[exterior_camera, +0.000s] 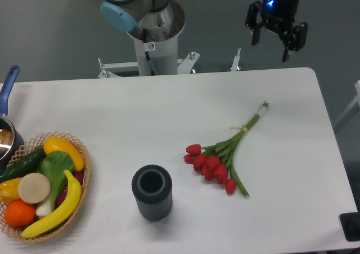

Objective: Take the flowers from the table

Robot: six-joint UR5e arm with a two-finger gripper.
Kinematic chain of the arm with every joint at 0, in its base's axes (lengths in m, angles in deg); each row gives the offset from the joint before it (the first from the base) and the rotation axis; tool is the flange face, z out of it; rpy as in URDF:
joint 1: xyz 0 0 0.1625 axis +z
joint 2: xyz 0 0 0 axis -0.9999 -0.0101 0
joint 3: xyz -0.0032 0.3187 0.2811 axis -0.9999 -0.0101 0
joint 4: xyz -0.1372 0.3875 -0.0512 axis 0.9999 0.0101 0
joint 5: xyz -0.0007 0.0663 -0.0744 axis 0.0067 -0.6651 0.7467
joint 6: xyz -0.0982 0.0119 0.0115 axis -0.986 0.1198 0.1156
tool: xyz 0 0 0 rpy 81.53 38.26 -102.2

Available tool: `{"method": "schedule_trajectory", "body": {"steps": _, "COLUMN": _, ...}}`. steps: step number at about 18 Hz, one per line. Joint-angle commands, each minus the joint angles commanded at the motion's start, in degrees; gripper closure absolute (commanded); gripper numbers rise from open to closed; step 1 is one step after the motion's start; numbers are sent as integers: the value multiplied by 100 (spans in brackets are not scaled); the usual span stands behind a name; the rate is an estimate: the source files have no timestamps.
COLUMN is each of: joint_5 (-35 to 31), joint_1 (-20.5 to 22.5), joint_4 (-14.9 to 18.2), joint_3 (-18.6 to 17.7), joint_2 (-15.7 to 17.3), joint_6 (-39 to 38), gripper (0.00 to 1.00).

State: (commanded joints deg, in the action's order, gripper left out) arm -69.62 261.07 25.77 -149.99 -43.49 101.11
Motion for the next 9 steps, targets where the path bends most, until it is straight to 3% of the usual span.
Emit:
{"method": "schedule_trajectory", "body": {"steps": 7, "joint_5": 9, "joint_1": -70, "joint_4": 9, "joint_3": -9, "joint_2": -9, "joint_6": -79, "gripper": 0}}
{"method": "schedule_trajectory", "body": {"steps": 9, "joint_5": 35, "joint_1": -131, "joint_4": 0, "joint_3": -114, "joint_2": -9, "joint_6": -481, "gripper": 0}}
